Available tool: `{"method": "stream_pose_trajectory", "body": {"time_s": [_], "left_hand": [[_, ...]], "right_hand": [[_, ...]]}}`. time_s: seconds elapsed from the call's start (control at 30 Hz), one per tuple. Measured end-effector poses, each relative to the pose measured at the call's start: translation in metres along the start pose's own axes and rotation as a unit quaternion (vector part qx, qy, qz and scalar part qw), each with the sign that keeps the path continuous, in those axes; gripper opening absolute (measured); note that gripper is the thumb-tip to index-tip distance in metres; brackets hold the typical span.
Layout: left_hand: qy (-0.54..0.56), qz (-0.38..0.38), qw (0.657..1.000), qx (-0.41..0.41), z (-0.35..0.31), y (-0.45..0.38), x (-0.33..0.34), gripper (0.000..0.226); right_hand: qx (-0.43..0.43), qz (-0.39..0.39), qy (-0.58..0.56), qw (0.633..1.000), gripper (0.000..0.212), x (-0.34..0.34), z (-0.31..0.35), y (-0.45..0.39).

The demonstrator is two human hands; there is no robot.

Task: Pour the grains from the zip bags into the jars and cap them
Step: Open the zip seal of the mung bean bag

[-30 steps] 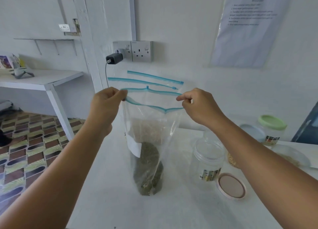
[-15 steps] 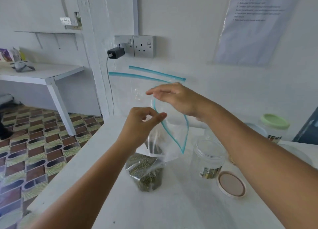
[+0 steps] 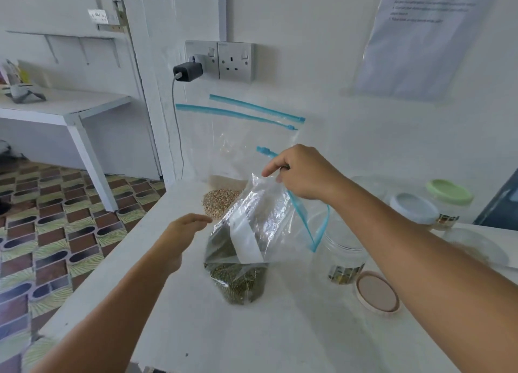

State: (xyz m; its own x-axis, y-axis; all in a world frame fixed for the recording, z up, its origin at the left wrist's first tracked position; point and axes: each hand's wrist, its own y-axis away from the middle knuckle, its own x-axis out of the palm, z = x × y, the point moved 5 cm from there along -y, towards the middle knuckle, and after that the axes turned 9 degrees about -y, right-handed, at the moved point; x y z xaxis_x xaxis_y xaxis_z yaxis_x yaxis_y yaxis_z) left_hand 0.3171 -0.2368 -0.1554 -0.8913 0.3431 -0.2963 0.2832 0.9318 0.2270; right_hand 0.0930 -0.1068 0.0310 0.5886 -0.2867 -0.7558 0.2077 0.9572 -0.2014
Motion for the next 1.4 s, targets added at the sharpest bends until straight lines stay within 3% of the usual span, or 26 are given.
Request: {"method": "stream_pose_trajectory", "body": {"time_s": [0.17, 0.4, 0.53, 0.83, 1.03, 1.17, 1.27, 1.4], "left_hand": [[0.02, 0.111, 0.989, -0.095, 0.014, -0.009, 0.02, 0.025], [0.112, 0.089, 0.982, -0.121, 0.019, -0.018, 0.039, 0.017], [0.15, 0.049, 0.983, -0.088, 0.011, -0.021, 0.028, 0.02], [0.172, -0.031, 0.98, 0.092, -0.039, 0.007, -0.041, 0.022], [0.255, 0.041, 0.964, 0.057, -0.008, 0.011, -0.044, 0.036], [0.248, 0.086, 0.965, 0.011, -0.001, 0.006, -0.038, 0.033], [0.209, 0.072, 0.975, 0.015, 0.0, 0.004, -0.037, 0.026], [0.17, -0.016, 0.984, 0.043, -0.005, 0.006, -0.038, 0.022]], "right_hand": [[-0.006, -0.037, -0.011, 0.999, 0.051, 0.005, -0.01, -0.006], [-0.008, -0.069, -0.038, 0.997, 0.052, 0.007, -0.012, -0.005], [-0.013, -0.106, -0.054, 0.993, 0.052, -0.004, -0.011, -0.003], [0.019, -0.158, -0.224, 0.961, 0.055, -0.015, -0.033, -0.005], [-0.007, -0.134, -0.268, 0.954, 0.06, -0.003, -0.031, -0.002], [-0.013, -0.118, -0.268, 0.956, 0.059, 0.0, -0.029, -0.004], [-0.016, -0.113, -0.254, 0.96, 0.056, 0.004, -0.032, -0.002], [-0.003, -0.124, -0.251, 0.96, 0.056, 0.003, -0.035, 0.001]]}}
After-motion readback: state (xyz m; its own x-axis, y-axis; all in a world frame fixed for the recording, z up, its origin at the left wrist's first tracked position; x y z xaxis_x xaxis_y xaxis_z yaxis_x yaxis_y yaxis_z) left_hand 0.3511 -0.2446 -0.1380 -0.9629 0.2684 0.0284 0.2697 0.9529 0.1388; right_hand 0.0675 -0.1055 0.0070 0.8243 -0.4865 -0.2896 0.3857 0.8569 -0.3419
